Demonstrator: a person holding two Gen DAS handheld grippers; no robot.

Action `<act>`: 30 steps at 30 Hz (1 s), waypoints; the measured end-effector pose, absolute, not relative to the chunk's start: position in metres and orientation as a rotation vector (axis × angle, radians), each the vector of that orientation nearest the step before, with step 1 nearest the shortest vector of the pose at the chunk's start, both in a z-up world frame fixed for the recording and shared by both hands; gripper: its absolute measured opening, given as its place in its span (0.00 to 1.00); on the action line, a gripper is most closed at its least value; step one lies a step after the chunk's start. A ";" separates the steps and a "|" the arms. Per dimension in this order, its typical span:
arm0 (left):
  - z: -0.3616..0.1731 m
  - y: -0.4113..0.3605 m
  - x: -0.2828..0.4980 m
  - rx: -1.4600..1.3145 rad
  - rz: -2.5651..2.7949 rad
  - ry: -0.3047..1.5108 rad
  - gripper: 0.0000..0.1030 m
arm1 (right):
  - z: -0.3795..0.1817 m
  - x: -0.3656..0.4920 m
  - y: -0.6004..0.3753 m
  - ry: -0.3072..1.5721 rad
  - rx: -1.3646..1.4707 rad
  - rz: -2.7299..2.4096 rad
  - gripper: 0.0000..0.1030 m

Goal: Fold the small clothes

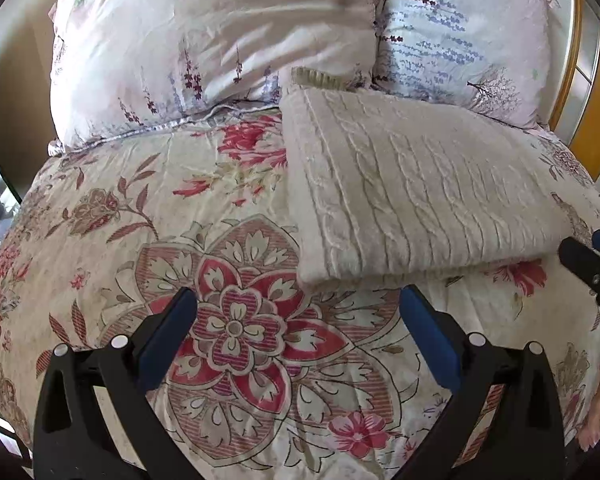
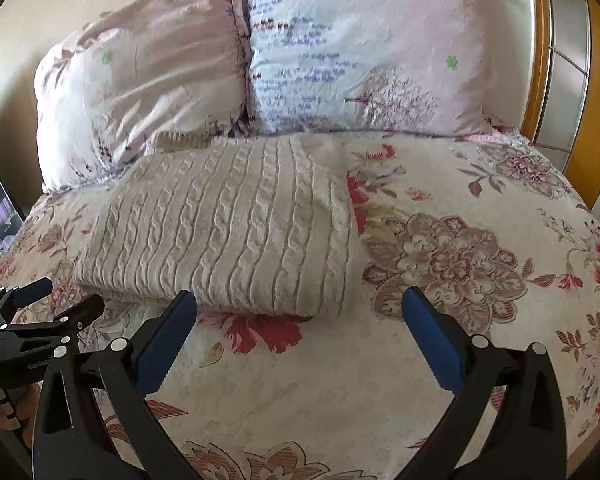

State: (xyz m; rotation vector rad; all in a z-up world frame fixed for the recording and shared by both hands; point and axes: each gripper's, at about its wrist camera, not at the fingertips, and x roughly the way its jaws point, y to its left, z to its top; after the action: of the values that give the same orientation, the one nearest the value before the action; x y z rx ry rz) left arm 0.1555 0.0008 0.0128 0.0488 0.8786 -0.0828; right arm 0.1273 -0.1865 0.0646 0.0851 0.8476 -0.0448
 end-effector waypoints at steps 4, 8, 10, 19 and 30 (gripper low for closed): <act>0.005 0.000 0.157 0.045 -0.084 0.902 0.98 | 0.051 0.132 -0.179 0.908 0.075 -0.042 0.99; -0.006 -0.002 0.159 0.047 -0.081 0.938 0.98 | 0.041 0.134 -0.170 0.943 0.043 -0.049 0.99; -0.008 -0.002 0.159 0.043 -0.079 0.941 0.98 | 0.037 0.135 -0.166 0.965 0.020 -0.060 0.99; -0.008 -0.002 0.159 0.044 -0.083 0.941 0.98 | 0.024 0.141 -0.165 1.045 0.016 -0.079 0.99; -0.008 -0.001 0.159 0.046 -0.097 0.941 0.98 | 0.023 0.141 -0.165 1.045 0.016 -0.079 0.99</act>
State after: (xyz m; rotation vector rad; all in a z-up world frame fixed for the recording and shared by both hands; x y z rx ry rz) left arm 0.1585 -0.0008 -0.0081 0.0463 0.9406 -0.0970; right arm 0.1413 -0.1650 0.0232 0.0156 1.0445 -0.0789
